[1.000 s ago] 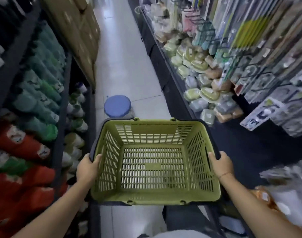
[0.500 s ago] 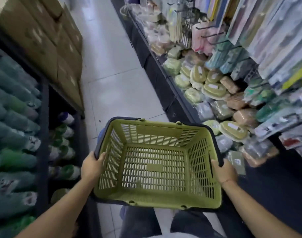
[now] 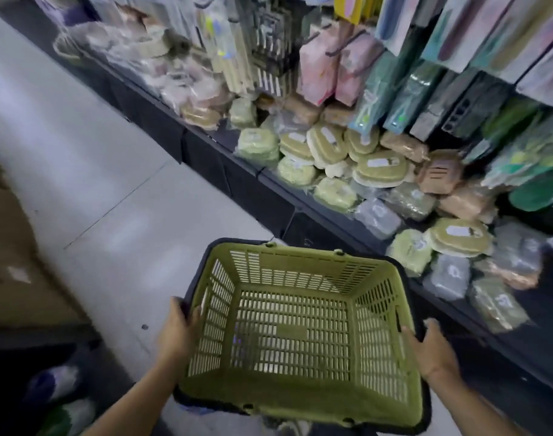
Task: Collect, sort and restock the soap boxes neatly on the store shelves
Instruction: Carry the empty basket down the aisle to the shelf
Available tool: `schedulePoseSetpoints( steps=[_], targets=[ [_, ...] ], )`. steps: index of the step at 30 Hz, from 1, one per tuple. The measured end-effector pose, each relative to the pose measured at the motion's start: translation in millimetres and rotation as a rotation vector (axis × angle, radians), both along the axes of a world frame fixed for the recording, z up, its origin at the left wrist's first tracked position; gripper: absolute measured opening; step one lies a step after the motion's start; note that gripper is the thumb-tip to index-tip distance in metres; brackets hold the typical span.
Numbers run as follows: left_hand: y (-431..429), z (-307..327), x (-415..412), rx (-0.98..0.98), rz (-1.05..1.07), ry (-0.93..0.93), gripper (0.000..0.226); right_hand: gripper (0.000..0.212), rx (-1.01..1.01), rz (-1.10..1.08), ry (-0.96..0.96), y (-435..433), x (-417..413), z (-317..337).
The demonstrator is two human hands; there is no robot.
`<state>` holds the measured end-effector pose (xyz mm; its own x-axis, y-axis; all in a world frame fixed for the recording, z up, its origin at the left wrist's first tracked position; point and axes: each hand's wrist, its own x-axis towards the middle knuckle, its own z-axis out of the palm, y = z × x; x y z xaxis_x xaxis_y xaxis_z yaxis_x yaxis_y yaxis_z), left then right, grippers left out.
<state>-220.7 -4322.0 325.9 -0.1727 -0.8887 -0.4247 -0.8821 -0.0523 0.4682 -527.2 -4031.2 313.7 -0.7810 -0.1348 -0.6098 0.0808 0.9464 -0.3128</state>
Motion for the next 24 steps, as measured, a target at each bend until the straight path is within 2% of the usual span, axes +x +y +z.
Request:
schedulePoseSetpoints(
  steps=[2,6,11,15,24],
  targets=[
    [-32.3,-32.8,-18.6,0.011,-0.063,-0.022,0.021,0.049,0.037,-0.088,-0.015,-14.4,2.6,-30.7],
    [-86.0,-113.1,-60.4,0.023,-0.162,-0.056,0.028,0.035,0.047,-0.252,0.015,-38.2,8.9,-102.7],
    [-126.6,-211.4,-97.2,0.05,-0.215,-0.055,0.028,0.038,0.144,-0.392,-0.019,-58.5,22.6,-189.7],
    [-145.5,-274.6,-104.1,0.058,-0.247,-0.076,0.027,0.026,0.188,-0.411,-0.059,-64.4,31.3,-248.6],
    [-161.5,-372.3,-88.8,0.09,-0.246,-0.173,0.022,0.021,0.116,-0.321,-0.075,-87.8,37.7,-339.1]
  ],
)
